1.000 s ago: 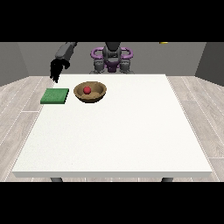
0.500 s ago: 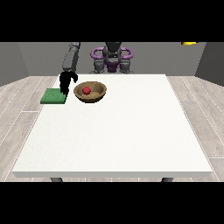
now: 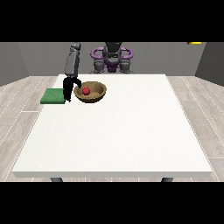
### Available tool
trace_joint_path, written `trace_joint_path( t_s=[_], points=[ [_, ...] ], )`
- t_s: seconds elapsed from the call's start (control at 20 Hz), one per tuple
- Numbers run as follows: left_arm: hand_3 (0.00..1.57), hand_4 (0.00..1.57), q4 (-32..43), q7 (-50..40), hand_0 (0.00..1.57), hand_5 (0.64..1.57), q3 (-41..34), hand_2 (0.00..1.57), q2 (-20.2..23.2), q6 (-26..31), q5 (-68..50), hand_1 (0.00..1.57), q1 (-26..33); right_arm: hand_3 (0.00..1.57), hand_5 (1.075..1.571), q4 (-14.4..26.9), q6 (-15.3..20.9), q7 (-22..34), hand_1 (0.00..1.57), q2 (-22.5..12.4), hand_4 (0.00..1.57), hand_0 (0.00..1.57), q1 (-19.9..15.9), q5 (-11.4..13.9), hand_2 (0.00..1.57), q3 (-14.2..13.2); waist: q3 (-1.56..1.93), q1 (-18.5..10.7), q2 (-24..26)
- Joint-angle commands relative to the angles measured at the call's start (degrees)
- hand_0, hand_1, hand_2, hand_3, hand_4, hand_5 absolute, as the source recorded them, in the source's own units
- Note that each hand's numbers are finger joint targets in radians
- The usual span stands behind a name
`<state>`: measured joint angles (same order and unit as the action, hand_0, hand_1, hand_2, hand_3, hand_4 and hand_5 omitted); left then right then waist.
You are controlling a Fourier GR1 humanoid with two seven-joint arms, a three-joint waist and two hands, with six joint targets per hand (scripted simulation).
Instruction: Pick the cup and pour the ball into the bowl, then pick the bowl and place it on the pad
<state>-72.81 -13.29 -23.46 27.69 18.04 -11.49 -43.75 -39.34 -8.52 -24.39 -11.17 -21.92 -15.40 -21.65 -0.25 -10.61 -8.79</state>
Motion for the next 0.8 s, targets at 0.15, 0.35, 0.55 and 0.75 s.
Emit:
trace_joint_path(
  t_s=[0.15,0.35,0.55,0.75],
  points=[
    [0.00,1.01,-1.94,-1.06,0.00,1.539,-2.47,0.00,4.30,2.64,-4.02,0.00,1.42,0.00,1.548,5.44,-1.92,-7.61,0.00,-0.46,0.47,0.00,-0.06,1.02,0.00,0.31,0.31,0.41,-3.20],
    [0.00,1.02,-2.56,1.08,0.00,1.538,-1.96,0.00,3.85,2.46,-3.42,0.00,2.51,0.00,1.547,4.43,3.14,-3.60,0.00,1.38,0.46,0.00,-5.12,0.50,0.00,0.47,0.28,-0.86,-3.74],
    [0.00,1.02,-0.14,-0.01,0.00,1.537,-4.37,0.00,6.21,4.01,-6.22,0.00,4.06,0.00,1.550,5.64,3.74,-2.89,0.00,2.89,0.46,0.00,-4.51,1.45,0.00,2.21,0.27,0.71,-1.53],
    [0.00,1.02,-0.48,-4.06,0.00,1.543,-4.73,0.00,9.62,5.13,-9.03,0.00,-0.07,0.00,1.556,7.81,7.35,-3.27,0.00,4.03,0.50,0.00,-7.70,1.45,0.00,1.69,0.31,-0.24,-3.16]
  ],
)
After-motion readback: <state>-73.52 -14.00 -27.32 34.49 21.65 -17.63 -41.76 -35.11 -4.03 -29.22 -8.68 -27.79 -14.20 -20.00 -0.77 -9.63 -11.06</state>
